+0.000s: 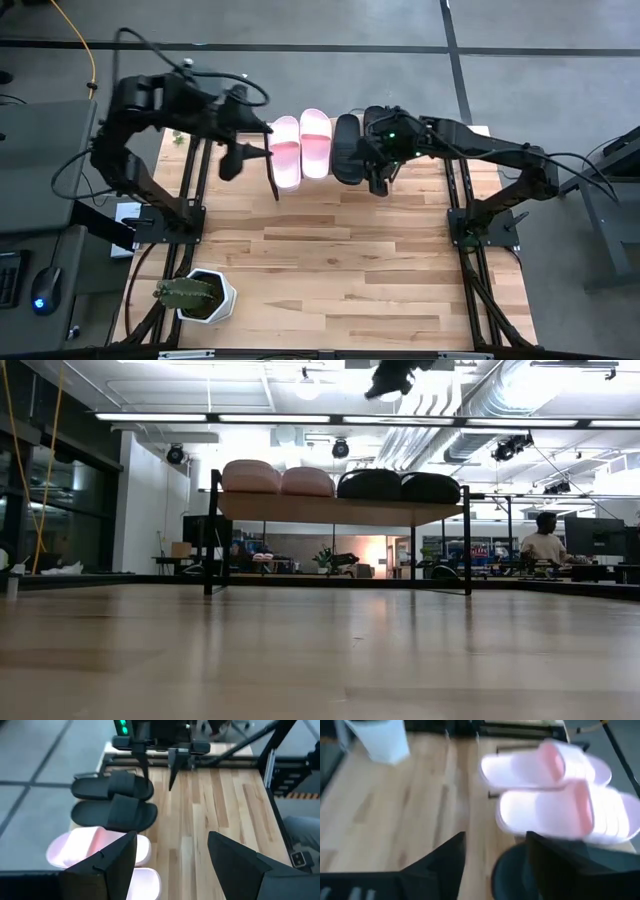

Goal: Pick and place slides into the shelf
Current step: Return to Home Position

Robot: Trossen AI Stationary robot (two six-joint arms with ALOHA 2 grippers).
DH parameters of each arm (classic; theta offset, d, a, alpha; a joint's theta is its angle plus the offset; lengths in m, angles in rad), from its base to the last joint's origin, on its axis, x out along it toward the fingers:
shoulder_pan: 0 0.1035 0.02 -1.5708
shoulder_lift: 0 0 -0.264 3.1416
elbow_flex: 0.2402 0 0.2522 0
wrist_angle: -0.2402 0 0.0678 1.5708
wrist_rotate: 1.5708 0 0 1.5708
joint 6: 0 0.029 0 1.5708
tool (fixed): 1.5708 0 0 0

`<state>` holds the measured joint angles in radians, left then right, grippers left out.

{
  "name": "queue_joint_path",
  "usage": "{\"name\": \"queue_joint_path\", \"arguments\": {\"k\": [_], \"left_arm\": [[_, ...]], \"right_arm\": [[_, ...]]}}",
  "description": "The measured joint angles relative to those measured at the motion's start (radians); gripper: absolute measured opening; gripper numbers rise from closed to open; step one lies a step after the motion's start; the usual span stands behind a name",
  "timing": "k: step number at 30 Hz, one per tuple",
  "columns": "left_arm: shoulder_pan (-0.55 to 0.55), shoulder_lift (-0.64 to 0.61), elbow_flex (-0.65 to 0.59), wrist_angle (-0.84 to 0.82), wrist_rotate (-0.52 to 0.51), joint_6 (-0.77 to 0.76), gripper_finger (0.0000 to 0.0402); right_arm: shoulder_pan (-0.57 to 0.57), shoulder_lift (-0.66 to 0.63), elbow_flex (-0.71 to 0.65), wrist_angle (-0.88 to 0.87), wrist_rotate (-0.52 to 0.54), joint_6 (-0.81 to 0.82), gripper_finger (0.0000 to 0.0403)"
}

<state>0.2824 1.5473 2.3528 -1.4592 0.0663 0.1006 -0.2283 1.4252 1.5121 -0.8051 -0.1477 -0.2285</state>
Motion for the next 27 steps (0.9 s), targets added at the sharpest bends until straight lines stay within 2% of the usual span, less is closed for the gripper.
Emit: {"name": "queue_joint_path", "arguments": {"k": [3, 9, 12, 15, 22, 27], "left_arm": [[0.0, -0.044, 0.0, 0.003, -0.007, 0.0, 0.0232], [0.0, -0.121, 0.0, -0.005, -0.034, -0.004, 0.0223], [0.0, -0.156, 0.0, -0.008, -0.037, -0.004, 0.0194], [0.0, -0.184, 0.0, -0.008, -0.036, 0.002, 0.0147], [0.0, -0.227, 0.0, -0.01, -0.035, 0.004, 0.0013], [0.0, -0.267, 0.0, -0.011, -0.05, -0.012, 0.0023]], "right_arm": [[0.0, -0.023, 0.03, 0.008, -0.042, 0.028, 0.0173], [0.0, -0.116, 0.046, 0.024, -0.047, 0.073, 0.0088], [0.0, -0.17, 0.046, 0.023, -0.065, 0.079, 0.0046], [0.0, -0.22, 0.046, 0.023, -0.096, 0.09, 0.001], [0.0, -0.311, 0.045, 0.083, -0.207, 0.097, 0.0002], [0.0, -0.348, 0.044, 0.084, -0.205, 0.096, 0.0004]]}}
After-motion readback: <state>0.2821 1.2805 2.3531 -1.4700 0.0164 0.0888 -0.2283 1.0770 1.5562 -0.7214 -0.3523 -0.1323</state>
